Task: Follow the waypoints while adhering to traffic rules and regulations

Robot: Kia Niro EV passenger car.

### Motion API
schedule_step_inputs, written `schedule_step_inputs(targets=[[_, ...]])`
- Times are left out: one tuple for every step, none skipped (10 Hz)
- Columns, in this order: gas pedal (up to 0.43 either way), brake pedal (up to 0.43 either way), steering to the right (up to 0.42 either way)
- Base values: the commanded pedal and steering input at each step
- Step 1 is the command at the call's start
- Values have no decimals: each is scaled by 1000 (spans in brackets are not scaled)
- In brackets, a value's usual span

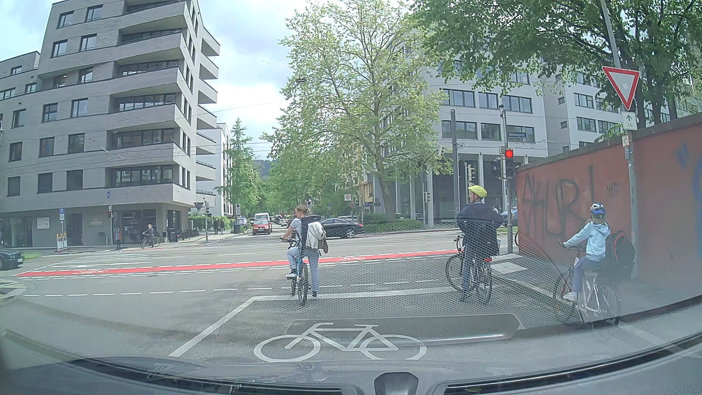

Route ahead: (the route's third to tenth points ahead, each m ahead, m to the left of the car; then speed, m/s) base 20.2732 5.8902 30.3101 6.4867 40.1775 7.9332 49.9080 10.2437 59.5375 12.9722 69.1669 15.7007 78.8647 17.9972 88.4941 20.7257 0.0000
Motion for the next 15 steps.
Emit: schedule_step_inputs(targets=[[0, 262, -16], [0, 262, -16], [0, 262, -16], [0, 262, -16], [0, 262, -16], [0, 262, -16], [0, 262, -16], [0, 262, -16], [0, 262, -16], [0, 262, -16], [0, 262, -16], [0, 262, -16], [0, 262, -16], [0, 262, -16], [0, 262, -16]])
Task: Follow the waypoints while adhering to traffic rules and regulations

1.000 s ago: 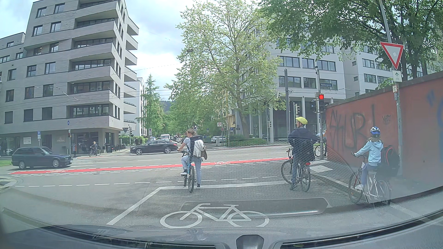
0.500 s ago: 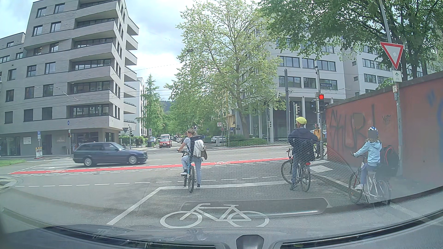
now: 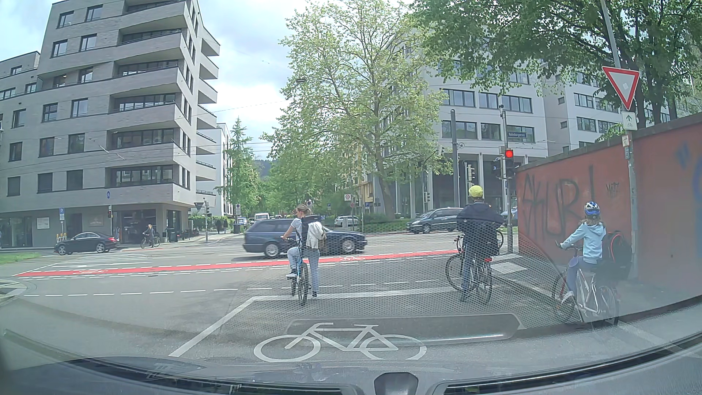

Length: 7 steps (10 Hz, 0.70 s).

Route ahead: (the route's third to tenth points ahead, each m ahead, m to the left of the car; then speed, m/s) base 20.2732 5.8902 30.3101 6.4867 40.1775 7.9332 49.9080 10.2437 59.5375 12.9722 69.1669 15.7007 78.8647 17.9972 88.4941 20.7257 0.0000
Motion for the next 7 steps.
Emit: schedule_step_inputs(targets=[[0, 262, -16], [0, 262, -16], [0, 262, -16], [0, 262, -16], [0, 262, -16], [0, 262, -16], [0, 262, -16]])
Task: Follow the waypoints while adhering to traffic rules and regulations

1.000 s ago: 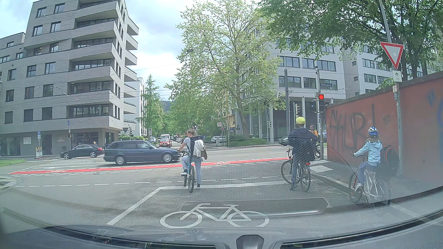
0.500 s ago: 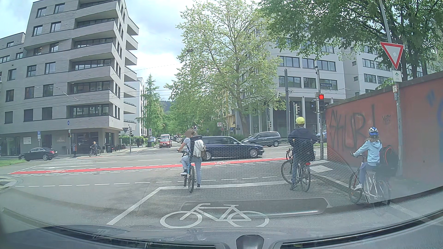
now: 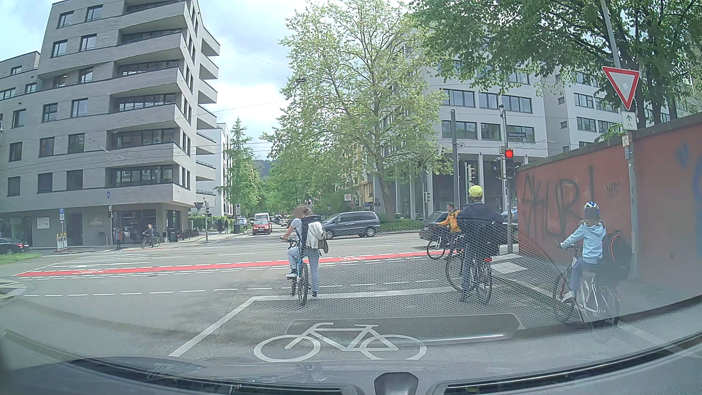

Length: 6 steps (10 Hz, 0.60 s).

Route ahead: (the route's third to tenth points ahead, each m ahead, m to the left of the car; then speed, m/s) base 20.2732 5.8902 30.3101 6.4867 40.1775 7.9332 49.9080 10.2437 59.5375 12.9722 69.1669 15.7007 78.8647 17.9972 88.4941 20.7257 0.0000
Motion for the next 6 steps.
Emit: schedule_step_inputs(targets=[[0, 262, -16], [0, 262, -16], [0, 262, -16], [0, 262, -16], [0, 262, -16], [0, 262, -16]])
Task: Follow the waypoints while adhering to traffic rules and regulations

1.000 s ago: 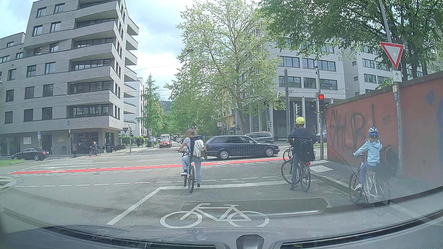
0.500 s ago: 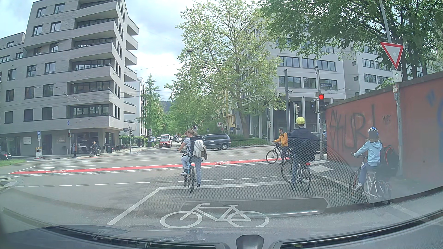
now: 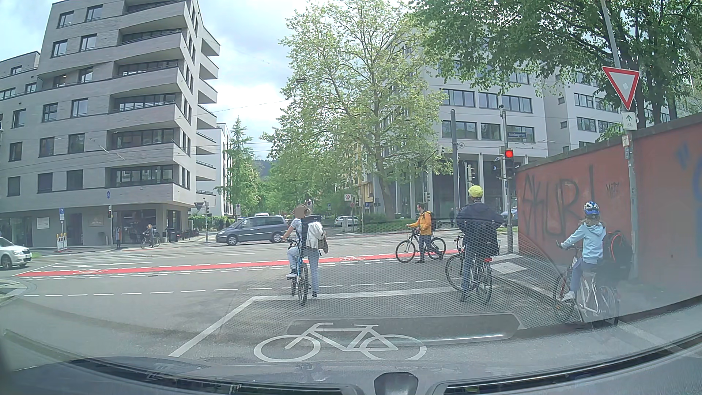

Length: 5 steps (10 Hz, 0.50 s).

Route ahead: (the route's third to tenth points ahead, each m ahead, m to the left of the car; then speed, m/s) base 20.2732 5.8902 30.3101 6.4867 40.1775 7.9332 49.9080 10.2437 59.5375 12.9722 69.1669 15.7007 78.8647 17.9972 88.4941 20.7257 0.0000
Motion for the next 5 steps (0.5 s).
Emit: schedule_step_inputs(targets=[[0, 262, -16], [0, 262, -16], [0, 262, -16], [0, 262, -16], [0, 262, -16]])
